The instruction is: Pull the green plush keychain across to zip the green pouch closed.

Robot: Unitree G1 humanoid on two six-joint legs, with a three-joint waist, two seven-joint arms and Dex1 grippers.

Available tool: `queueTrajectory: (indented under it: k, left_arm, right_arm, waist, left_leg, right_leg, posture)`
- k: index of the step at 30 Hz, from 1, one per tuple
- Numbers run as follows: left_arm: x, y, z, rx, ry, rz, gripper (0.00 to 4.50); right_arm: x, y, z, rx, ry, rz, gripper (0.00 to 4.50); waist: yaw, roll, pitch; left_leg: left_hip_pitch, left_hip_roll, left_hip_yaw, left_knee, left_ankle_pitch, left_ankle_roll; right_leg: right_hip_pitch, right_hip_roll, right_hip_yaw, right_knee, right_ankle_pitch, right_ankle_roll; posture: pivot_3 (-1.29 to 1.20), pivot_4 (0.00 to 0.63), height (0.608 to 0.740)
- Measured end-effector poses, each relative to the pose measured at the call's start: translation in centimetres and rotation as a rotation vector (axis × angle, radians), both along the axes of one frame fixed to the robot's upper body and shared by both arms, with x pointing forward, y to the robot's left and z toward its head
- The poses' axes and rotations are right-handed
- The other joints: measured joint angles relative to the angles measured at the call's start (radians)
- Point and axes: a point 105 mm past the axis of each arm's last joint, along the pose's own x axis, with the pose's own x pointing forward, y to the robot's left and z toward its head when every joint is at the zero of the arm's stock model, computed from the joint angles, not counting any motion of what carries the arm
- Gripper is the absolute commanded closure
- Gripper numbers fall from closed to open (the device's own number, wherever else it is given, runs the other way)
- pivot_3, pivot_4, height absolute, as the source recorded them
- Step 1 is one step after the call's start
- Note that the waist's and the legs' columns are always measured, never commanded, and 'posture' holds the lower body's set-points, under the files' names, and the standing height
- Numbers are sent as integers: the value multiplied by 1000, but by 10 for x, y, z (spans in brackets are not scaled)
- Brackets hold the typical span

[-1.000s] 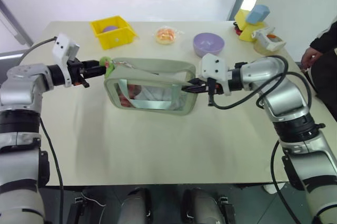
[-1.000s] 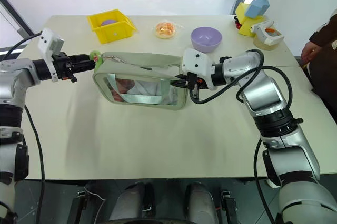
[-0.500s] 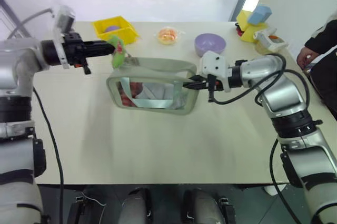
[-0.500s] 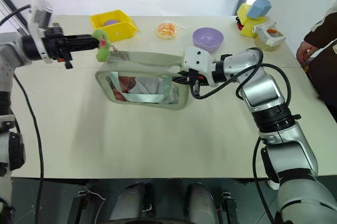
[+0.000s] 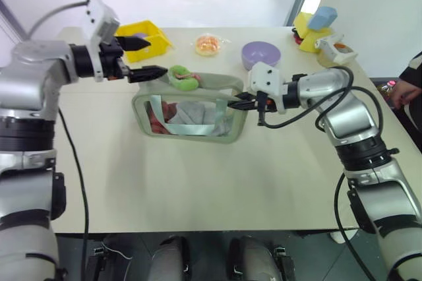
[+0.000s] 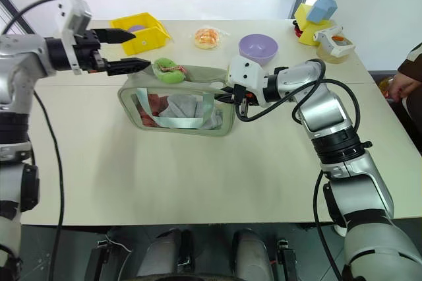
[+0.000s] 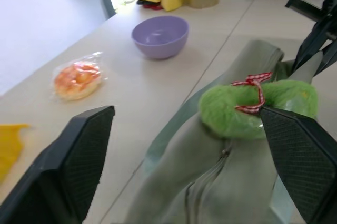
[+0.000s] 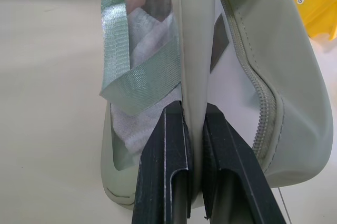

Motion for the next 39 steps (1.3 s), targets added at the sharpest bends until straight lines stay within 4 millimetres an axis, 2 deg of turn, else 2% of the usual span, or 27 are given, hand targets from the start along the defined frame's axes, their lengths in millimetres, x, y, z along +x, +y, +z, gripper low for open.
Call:
queueTrajectory:
  k: [3,4,6,7,10,12,15,18,22,24,25,26,30,33,36,39]
  left_arm:
    - [-19,19,2,66,25,20,94]
    - [-29,26,-7,95,61,25,94]
    - [-35,28,-31,122,127,17,94]
    - [-36,28,-35,125,139,15,94]
    - [-31,25,-67,139,168,32,94]
    - [-21,22,-75,145,131,57,94]
    - [-9,18,-76,110,87,82,919]
    - [-9,16,-73,107,75,68,2320]
    - [-11,14,-72,104,80,48,4403]
    - [-11,14,-73,105,82,44,4463]
    - [-11,14,-73,105,81,46,4500]
    - [-11,14,-73,105,81,47,4500]
    - [-12,13,-73,109,80,46,4500]
    - [-13,12,-74,110,82,44,4500]
    - [-14,13,-74,112,83,43,4500]
    - [-14,12,-74,113,81,36,4500]
  right_arm:
    - [1,1,-1,7,2,1,4500]
    - [3,0,-1,7,2,-2,4500]
    - [4,-1,0,7,-5,-9,4500]
    - [4,-1,0,7,-5,-9,4500]
    - [6,0,0,12,-4,-8,4500]
    - [6,1,0,13,-6,-4,4500]
    - [5,2,-1,12,-2,4,4500]
    - [5,3,-1,11,-1,6,4500]
    - [5,2,-1,8,-3,2,4500]
    - [6,2,0,5,-6,-2,4500]
    - [7,2,2,5,-4,-7,3724]
    - [9,1,4,5,-3,-13,3493]
    - [15,2,36,-5,-81,-28,1593]
    - [12,8,54,-2,-107,-1,1593]
    - [1,39,74,74,-124,90,1593]
    - [-7,70,75,127,-121,169,1593]
  waist:
    - [-3,0,0]
    - [-2,1,0]
    - [5,1,0]
    - [6,0,0]
    - [8,0,0]
    - [7,0,0]
    - [5,0,0]
    - [3,0,0]
    - [5,0,0]
    - [5,0,0]
    - [5,0,0]
    - [5,0,0]
    - [4,0,0]
    - [5,0,0]
    - [1,1,0]
    - [2,1,0]
  left_leg:
    - [0,0,0,0,0,0]
    - [1,0,0,-1,0,0]
    - [2,0,-1,0,0,0]
    - [2,0,-1,0,0,0]
    - [1,0,-1,0,0,0]
    - [0,0,-1,0,0,0]
    - [0,0,-1,0,0,0]
    - [0,0,-1,0,0,0]
    - [0,0,-1,0,0,0]
    - [0,0,-1,0,0,0]
    - [0,0,-1,0,0,0]
    - [0,0,-1,0,0,0]
    - [0,0,-1,0,0,0]
    - [0,0,0,0,0,0]
    - [1,0,-1,0,0,0]
    - [0,0,-1,0,0,0]
  right_leg:
    - [0,0,0,0,0,0]
    - [0,0,0,0,0,0]
    - [2,0,0,-1,0,0]
    - [2,0,0,-1,0,0]
    - [2,0,0,-1,0,0]
    - [2,0,0,-1,0,0]
    - [1,0,0,-1,0,0]
    - [1,0,0,-1,0,0]
    - [1,0,0,-1,0,0]
    - [1,0,0,-1,0,0]
    - [1,0,0,-1,0,0]
    - [1,0,0,-1,0,0]
    - [1,0,0,-1,0,0]
    - [1,0,0,-1,0,0]
    - [1,0,0,1,0,0]
    - [0,0,0,1,0,0]
  posture:
    - [0,150,739]
    - [0,150,739]
    - [0,150,739]
    - [0,150,739]
    - [0,150,739]
    - [0,150,739]
    - [0,150,739]
    - [0,150,739]
    - [0,150,739]
    - [0,150,739]
    - [0,150,739]
    - [0,150,739]
    - [0,150,739]
    - [0,150,739]
    - [0,150,739]
    - [0,150,739]
